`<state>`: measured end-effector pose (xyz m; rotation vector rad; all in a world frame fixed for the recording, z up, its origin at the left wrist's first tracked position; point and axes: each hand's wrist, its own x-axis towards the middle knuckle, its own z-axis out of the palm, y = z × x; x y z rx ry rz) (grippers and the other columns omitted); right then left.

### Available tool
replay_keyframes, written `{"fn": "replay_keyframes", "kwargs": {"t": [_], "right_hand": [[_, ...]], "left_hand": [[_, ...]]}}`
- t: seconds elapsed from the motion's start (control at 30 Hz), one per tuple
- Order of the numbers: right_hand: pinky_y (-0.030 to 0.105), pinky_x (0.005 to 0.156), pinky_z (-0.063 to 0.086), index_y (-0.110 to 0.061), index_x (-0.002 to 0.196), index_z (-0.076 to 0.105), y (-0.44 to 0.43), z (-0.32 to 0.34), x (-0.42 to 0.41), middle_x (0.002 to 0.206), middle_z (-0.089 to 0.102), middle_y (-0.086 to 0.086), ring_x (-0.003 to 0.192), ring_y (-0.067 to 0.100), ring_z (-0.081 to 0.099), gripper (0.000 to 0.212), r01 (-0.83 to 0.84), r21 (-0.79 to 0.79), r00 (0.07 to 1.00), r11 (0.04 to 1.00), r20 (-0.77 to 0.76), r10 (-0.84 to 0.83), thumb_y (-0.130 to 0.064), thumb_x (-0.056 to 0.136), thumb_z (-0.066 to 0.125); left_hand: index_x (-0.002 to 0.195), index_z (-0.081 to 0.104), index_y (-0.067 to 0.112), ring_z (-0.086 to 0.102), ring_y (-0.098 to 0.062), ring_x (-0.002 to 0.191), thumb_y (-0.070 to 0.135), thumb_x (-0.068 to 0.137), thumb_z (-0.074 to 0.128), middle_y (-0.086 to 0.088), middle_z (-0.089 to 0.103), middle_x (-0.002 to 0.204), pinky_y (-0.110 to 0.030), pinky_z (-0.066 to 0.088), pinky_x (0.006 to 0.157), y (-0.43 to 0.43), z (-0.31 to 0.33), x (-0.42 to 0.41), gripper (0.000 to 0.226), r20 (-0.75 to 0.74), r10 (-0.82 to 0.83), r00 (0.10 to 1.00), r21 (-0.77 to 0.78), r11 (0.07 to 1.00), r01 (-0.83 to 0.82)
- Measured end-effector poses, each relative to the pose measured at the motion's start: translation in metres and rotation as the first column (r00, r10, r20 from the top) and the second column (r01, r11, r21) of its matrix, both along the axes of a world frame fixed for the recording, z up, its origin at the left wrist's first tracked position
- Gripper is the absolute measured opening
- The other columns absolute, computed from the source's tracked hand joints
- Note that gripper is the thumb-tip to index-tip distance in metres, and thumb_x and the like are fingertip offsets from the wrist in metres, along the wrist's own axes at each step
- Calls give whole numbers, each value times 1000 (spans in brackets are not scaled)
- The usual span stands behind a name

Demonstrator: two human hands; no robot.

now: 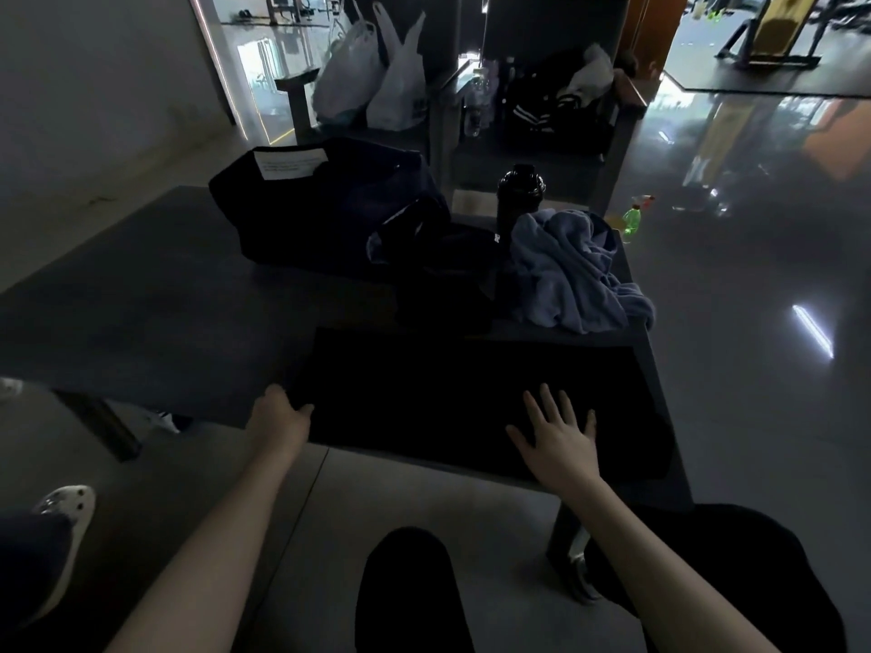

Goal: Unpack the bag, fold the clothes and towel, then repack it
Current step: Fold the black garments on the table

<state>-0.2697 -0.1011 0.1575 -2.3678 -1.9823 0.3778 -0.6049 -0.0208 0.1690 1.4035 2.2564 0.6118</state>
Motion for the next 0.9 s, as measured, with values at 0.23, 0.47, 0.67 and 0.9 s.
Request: {"fn": "replay_keyframes", "kwargs": {"t": [0.23, 0.47, 0.67, 0.9], "right_hand": [[55, 115, 0, -25, 152, 0, -7, 0, -29, 160, -8, 3, 147, 26, -9, 65, -3, -34, 999, 999, 38, 4, -56, 97, 15], [55, 115, 3, -25, 152, 0, -5, 3, -29, 160, -8, 2, 147, 25, -7, 66, -22, -72, 999, 997, 45, 25, -58, 97, 17], [50, 114, 14, -27, 152, 9, 1, 10, -20, 161, 1, 1, 146, 27, 3, 70, -63, -85, 997, 994, 48, 68, -61, 94, 27], [48, 115, 9, -28, 152, 8, -4, 8, -17, 161, -1, -1, 147, 26, 0, 70, -87, -53, 996, 995, 3, 87, -60, 94, 30]], "left_hand": [[129, 50, 3, 59, -33, 109, 49, 58, 81, -18, 57, 130, -42, 49, 95, 15, -49, -16, 91, 640, 412, 649, -150, 895, -420], [122, 54, 5, 62, -24, 88, 28, 78, 74, -7, 61, 119, -31, 56, 75, 10, -45, 2, 54, 770, 387, 507, -164, 888, -429], [110, 61, -4, 54, -33, 110, 10, 87, 66, -15, 55, 118, -28, 38, 85, -14, 36, 56, 28, 368, -93, 925, 289, 957, -19], [69, 43, 34, 31, -9, 139, 2, 82, 58, 10, 43, 145, -31, 23, 114, -35, 12, 90, 37, -13, -789, 615, -7, 615, 789]]}}
